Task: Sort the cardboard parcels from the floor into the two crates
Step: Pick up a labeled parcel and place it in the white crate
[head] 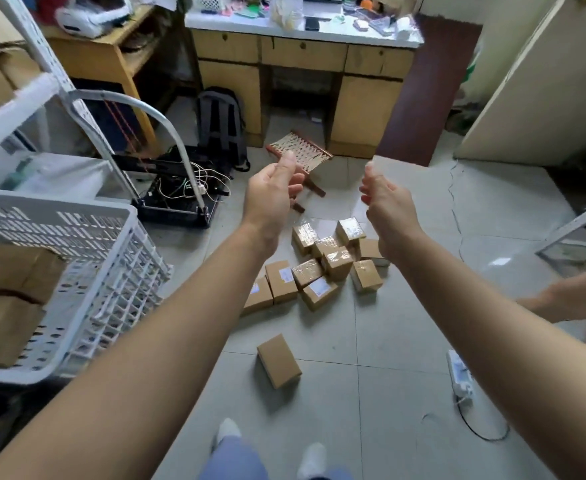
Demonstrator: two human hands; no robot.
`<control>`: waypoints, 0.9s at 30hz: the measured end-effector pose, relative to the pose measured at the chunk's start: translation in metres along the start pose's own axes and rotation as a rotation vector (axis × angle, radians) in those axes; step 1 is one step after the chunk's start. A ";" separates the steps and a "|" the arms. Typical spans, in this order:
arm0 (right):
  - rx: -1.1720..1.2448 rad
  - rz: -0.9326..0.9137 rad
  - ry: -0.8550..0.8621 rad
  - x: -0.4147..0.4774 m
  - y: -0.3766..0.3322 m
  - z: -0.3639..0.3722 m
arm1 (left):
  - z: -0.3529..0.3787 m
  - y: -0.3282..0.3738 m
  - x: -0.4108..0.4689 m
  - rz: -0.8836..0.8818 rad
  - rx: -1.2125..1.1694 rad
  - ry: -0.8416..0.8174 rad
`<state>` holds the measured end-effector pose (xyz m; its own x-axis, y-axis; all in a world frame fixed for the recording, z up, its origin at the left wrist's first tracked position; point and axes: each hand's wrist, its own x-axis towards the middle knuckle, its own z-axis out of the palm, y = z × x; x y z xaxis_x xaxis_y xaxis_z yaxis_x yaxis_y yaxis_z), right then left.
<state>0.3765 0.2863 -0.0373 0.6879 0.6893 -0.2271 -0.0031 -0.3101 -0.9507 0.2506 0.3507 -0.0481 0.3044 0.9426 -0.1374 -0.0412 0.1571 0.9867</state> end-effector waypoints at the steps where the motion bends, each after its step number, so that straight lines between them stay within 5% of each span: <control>1: -0.011 -0.003 -0.028 0.005 0.001 0.005 | -0.003 -0.002 0.004 -0.002 0.001 0.023; 17: -0.140 0.077 -0.223 0.121 0.022 0.133 | -0.071 -0.062 0.155 -0.187 -0.022 0.220; 27: -0.281 0.177 -0.448 0.203 0.104 0.209 | -0.103 -0.158 0.216 -0.293 -0.002 0.427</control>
<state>0.3644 0.5308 -0.2268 0.3188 0.8029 -0.5038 0.1458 -0.5667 -0.8109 0.2254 0.5602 -0.2423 -0.1118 0.8951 -0.4316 -0.0139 0.4329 0.9013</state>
